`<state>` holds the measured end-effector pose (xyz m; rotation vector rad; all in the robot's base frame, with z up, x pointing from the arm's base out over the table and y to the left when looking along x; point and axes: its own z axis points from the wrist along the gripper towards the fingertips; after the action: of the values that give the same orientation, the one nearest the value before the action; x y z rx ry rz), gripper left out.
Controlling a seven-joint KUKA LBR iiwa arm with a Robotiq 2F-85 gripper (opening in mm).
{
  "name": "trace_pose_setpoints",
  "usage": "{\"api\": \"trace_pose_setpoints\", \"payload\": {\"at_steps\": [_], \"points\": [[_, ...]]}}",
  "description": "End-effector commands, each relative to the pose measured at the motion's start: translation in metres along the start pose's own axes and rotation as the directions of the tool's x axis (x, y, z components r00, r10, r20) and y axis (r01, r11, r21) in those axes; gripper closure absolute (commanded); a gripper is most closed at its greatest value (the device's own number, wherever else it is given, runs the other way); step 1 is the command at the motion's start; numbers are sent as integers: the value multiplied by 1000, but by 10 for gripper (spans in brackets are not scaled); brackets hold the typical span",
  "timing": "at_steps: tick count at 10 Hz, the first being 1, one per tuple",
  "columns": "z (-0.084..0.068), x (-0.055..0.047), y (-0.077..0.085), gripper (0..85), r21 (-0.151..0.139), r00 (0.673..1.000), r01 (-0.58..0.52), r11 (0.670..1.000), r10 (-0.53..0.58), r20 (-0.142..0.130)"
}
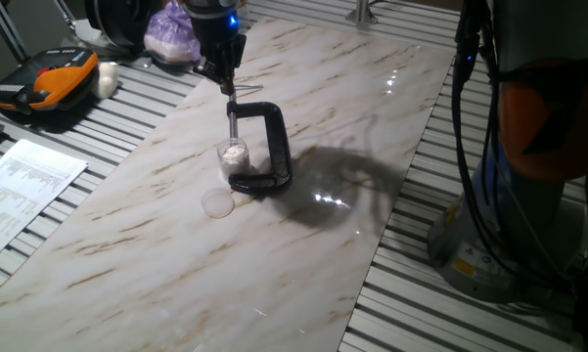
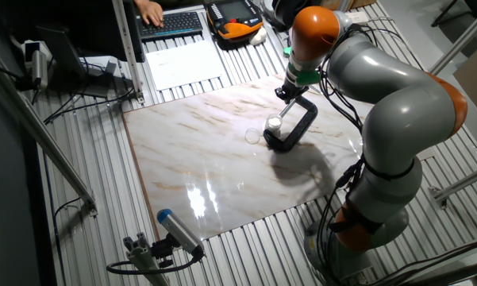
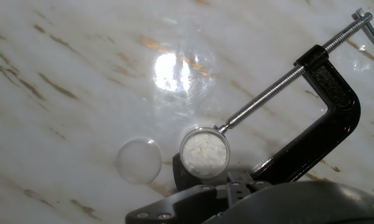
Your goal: Unscrew the lid from the jar
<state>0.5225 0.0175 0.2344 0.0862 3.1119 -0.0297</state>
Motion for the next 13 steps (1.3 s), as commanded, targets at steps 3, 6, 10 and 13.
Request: {"api": "trace_pose_setpoints", "payload": {"at_steps": [3, 6, 10, 13], "points": [[0, 0, 0, 850, 2, 1000, -1, 1000, 1, 0], [0, 0, 1, 850, 3, 1000, -1, 1000, 1, 0], [0, 0, 1, 850, 3, 1000, -6, 1000, 6, 0], [2, -8, -2, 850, 13, 1000, -12, 1000, 12, -1]]}}
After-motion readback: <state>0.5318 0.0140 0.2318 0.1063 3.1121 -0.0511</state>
